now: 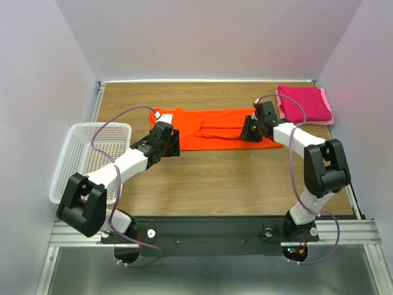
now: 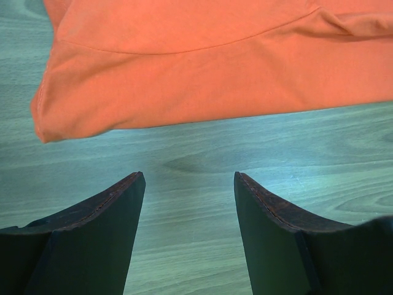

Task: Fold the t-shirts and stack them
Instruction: Fold the tshirt

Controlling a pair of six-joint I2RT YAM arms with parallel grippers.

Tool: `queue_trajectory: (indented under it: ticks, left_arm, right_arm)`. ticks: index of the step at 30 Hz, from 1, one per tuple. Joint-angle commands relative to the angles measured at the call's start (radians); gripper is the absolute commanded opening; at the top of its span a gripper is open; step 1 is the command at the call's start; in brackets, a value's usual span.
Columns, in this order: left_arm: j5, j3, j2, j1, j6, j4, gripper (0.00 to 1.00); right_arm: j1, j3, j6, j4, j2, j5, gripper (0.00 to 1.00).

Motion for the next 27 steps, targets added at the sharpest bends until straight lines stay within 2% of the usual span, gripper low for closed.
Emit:
queue_trajectory:
  ticks: [1,15,22,27]
  left_arm:
    - [-0.008,0.002,-0.017,0.003,-0.016,0.033,0.72]
    - [-0.04,-0.045,-0.062,0.006,-0.023,0.013,0.72]
    - [-0.056,-0.064,-0.066,0.021,-0.036,0.021,0.72]
    - [-0.043,-0.062,-0.065,0.087,-0.067,0.056,0.7]
  right_arm:
    - [0.031,0.051,-0.018,0.024,0.049,0.023,0.36]
    - [0.038,0.254,-0.016,0.02,0.235,0.15,0.3]
    - [-0.007,0.37,0.03,0.017,0.342,0.127,0.29]
    - [-0.056,0.323,0.043,0.02,0.248,0.077,0.29]
